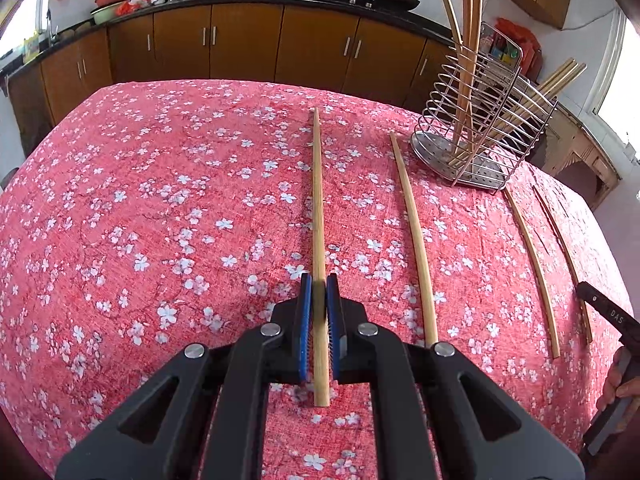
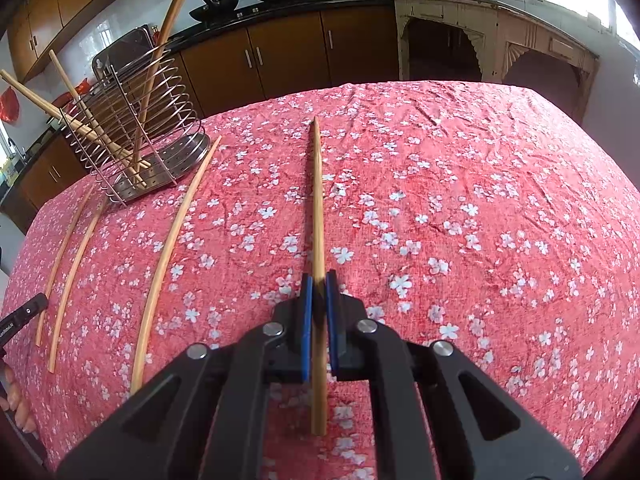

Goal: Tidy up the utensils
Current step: 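Lift the left gripper's chopstick above the wire holder while the right gripper carries its chopstick there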

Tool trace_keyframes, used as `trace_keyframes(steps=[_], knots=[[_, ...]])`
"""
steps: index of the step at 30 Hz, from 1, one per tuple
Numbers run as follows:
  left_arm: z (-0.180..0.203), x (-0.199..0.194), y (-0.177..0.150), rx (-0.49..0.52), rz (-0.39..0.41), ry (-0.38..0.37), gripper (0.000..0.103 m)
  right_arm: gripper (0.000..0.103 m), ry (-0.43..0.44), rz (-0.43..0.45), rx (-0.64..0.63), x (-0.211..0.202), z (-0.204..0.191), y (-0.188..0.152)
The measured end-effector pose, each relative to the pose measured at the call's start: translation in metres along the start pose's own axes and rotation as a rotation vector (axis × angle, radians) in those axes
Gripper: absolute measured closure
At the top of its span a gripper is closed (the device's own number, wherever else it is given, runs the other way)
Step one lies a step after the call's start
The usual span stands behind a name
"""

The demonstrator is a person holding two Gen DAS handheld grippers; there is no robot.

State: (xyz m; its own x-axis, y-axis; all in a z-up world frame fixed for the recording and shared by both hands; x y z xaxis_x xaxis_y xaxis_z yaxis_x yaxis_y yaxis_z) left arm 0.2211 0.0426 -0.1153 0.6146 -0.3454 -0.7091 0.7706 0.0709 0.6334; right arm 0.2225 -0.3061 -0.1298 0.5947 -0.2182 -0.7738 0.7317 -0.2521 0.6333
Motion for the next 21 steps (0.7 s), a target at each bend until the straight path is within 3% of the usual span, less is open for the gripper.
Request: trace_keyframes(steps=[12,21], knots=[[0.0,0.005,0.003,0.004,-0.003,0.011,0.095,0.095,0.035,-0.003,-0.003,0.001,-0.002,-0.001],[0.012,0.009,0.002,0.066,-0.021,0.066,0.095,0.095,0.034,-0.002,-0.043,-0.007,-0.008,-0.012]])
Point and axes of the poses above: each gripper's, at about its wrist camera, not at the fingertips, and x roughly the way its jaws point, z to its right, y to its top, the point moved 1 cm from there along x, roughly the way its jaws point, and after that the axes turned 11 degrees about -y, right-handed, at the moved point
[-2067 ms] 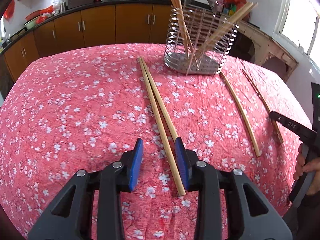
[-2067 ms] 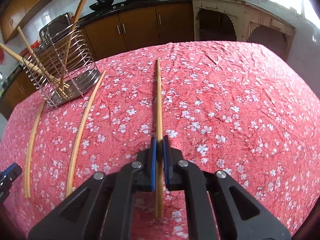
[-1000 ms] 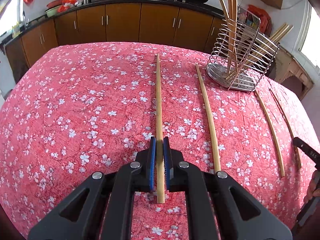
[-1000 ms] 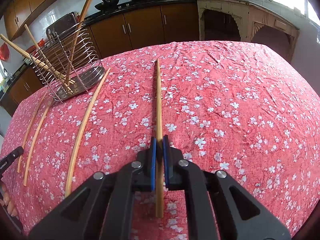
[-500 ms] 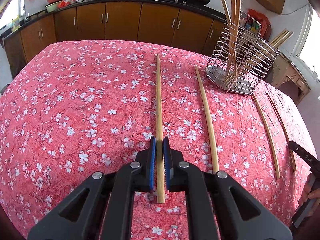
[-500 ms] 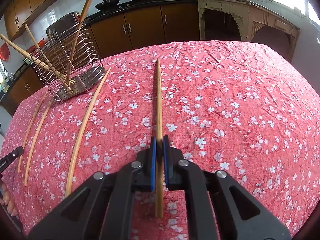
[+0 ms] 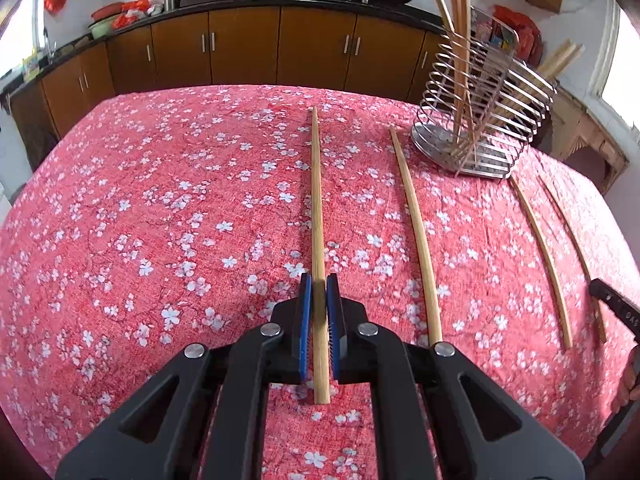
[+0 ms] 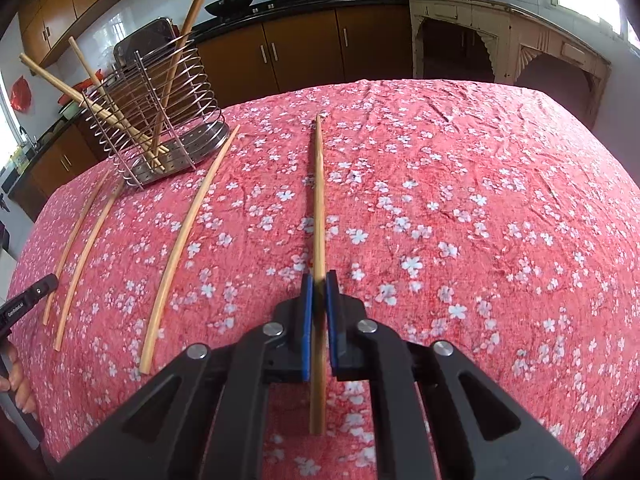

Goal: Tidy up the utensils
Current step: 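Lift the left gripper's chopstick above the wire holder while the right gripper carries its chopstick there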

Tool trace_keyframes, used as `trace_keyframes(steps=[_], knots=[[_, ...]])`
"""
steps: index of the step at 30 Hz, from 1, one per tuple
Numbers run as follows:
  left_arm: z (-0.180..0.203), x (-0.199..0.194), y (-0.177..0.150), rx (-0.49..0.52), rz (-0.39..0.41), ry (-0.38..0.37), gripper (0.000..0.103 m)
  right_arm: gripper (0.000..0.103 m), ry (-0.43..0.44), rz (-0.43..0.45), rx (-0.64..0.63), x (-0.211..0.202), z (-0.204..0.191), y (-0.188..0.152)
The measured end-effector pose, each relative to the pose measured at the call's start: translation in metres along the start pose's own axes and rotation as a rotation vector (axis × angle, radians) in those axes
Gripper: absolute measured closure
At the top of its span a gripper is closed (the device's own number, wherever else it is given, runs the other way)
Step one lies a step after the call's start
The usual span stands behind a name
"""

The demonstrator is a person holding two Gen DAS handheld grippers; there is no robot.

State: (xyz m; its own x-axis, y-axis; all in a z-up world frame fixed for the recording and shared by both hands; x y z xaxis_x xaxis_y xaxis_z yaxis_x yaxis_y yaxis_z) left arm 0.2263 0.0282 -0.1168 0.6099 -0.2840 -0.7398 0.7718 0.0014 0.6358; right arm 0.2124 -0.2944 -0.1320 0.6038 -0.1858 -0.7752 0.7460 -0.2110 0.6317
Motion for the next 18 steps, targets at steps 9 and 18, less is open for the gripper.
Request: trace_keyframes(steps=[9,18], knots=[[0.006,-0.006,-0.01,0.023,-0.007,0.006,0.095,0.095,-0.03,0.032,-0.043,-0.007,-0.005,-0.011],[0.003,-0.026,-0.015,0.008,0.017,-0.035,0.096,0.095,-0.009,0.095,-0.014,-0.034,0.007,-0.005]])
Point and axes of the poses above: each gripper's, at about its wrist camera, not at the fingertips, and x roughly the way its jaws point, z to its right, y to its top, the point moved 1 cm from there along x, roughly the way its jaws point, and after that the axes turned 11 degrees about -y, right-handed, at the moved point
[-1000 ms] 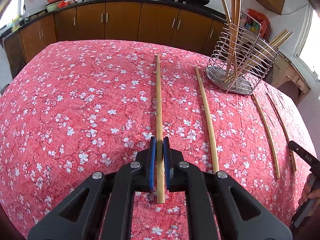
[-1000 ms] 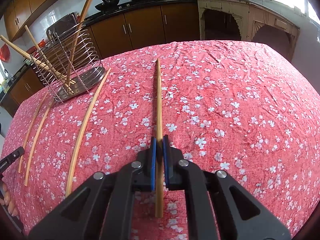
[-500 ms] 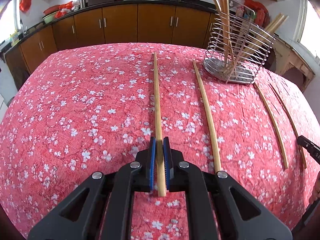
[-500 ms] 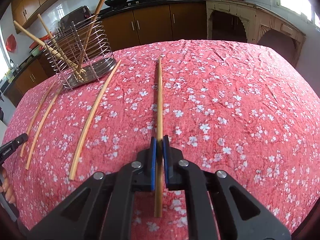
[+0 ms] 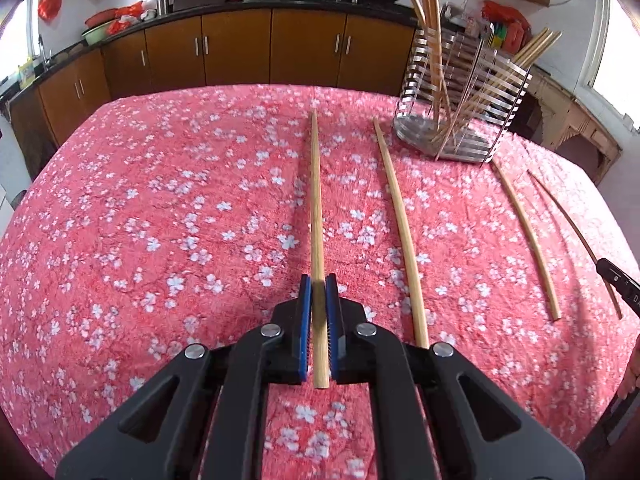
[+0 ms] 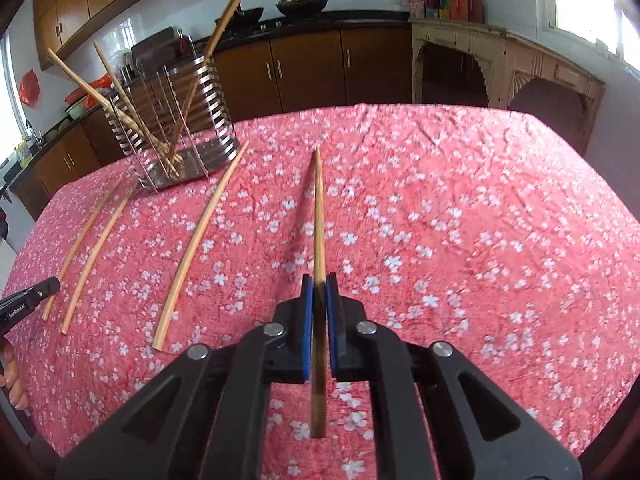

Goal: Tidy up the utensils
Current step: 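Lift the left gripper's chopstick above the wire holder while the right gripper carries its chopstick there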

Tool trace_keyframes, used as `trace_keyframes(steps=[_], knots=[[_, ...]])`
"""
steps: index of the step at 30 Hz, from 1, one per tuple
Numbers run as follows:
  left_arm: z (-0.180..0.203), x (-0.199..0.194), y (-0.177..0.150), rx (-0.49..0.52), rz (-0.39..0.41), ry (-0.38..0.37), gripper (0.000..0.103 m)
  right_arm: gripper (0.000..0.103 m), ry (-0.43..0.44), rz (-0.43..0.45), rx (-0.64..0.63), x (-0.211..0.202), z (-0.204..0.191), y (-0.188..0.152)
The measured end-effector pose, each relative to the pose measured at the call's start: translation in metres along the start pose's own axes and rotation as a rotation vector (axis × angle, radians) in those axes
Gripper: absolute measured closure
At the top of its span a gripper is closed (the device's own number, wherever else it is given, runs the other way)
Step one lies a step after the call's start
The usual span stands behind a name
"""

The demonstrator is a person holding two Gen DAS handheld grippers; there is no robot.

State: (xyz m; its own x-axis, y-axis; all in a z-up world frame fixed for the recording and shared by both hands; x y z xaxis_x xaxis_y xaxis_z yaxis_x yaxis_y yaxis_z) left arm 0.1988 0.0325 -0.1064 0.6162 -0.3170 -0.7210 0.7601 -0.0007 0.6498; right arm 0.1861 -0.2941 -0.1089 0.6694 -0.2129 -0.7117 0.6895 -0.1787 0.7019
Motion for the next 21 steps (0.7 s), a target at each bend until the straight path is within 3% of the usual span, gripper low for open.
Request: trace_keyframes(steps=[11,21], knots=[[0.001,-0.074,0.019,-0.021,0.237,-0.1,0.096,0.095,-0.007,0.213,0.037,-0.052,0.015,0.026],[0.013,-0.119,0.045,-0.005,0.405,-0.128,0.096,0.095,0.073,0.409,0.073,-0.098,0.019,0.052]])
Point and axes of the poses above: each gripper's, at about its wrist camera, not at the fingertips, and x roughly the way its jaws point, z to its right, y to its top, the point moved 1 cm from there along x, roughly the way its jaws point, and after that the axes turned 11 degrees about -y, right-handed, at the moved point
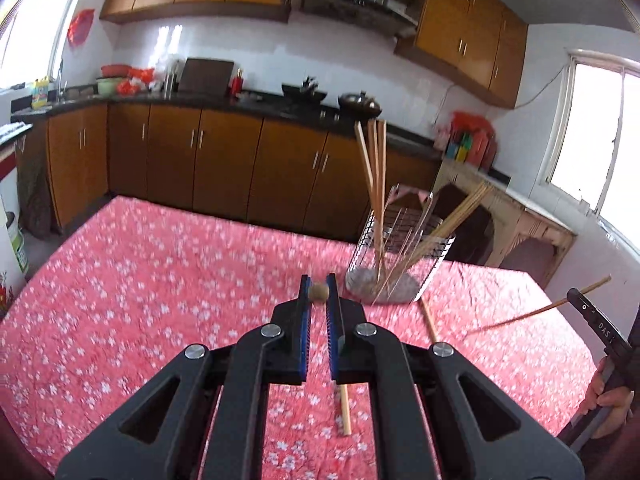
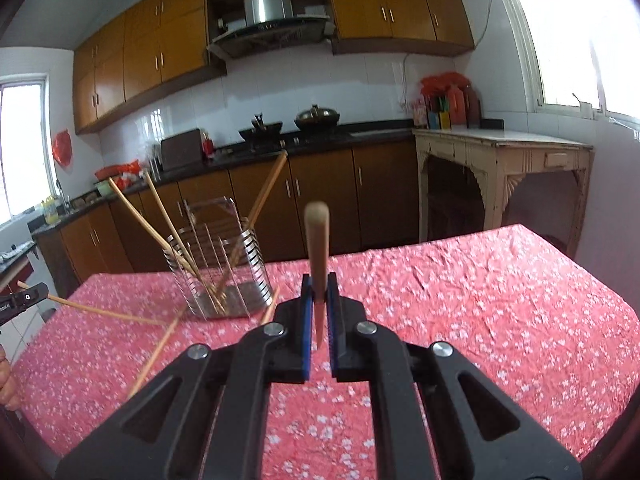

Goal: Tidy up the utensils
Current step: 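Lift the left gripper's chopstick above the wire holder while the right gripper carries its chopstick there, then lower the left gripper's chopstick into the wire holder while the right gripper inserts its chopstick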

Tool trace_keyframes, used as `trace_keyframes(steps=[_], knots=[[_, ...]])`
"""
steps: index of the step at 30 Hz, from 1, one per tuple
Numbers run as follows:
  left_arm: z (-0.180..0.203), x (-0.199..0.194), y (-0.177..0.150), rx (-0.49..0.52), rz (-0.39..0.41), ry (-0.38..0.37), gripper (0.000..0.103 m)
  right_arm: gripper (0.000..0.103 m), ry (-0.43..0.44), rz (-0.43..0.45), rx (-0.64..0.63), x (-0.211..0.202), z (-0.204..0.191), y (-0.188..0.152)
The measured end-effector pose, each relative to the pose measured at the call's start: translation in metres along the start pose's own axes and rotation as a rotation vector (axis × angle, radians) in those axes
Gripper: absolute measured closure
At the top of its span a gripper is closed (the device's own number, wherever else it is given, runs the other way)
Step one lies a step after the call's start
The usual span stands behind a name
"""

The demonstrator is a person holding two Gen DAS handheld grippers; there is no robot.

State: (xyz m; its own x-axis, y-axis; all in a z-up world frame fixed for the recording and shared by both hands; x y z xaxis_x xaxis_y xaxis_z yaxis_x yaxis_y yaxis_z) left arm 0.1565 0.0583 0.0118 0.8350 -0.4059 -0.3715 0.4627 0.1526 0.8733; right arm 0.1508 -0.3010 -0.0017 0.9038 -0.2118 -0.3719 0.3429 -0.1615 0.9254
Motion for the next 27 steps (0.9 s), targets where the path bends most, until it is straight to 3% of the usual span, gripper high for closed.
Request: trace_keyframes(steps=[6,18,27], knots=[[0.009,-0.007,0.015,0.024,0.052,0.013,0.096,0.095,0.055,0.033,0.027,-0.004,-0.007,0.018],[0.011,-0.005,0.02,0.021,0.055,0.016,0.096,0.095,0.063,0.043,0.015,-0.003,-0.017,0.022],[0.052,-0.012,0.092,0.082,0.163,-0.02,0.096,0.095,0.144,0.244,0.028,-0.025,-0.042,0.104]])
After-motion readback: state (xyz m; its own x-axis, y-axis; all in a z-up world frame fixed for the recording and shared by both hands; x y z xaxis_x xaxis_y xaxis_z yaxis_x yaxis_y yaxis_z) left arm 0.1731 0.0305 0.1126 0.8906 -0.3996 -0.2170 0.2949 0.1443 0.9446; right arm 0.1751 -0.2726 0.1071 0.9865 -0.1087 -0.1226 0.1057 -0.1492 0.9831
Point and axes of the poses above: each gripper's, at about its wrist camera, not at the fingertips, and x roughly the way its jaws point, z to its right, y to its top, the point moved 1 cm from there along x, roughly the way its jaws point, and after that the axes turned 11 degrees about -y, right-handed, at the moved point
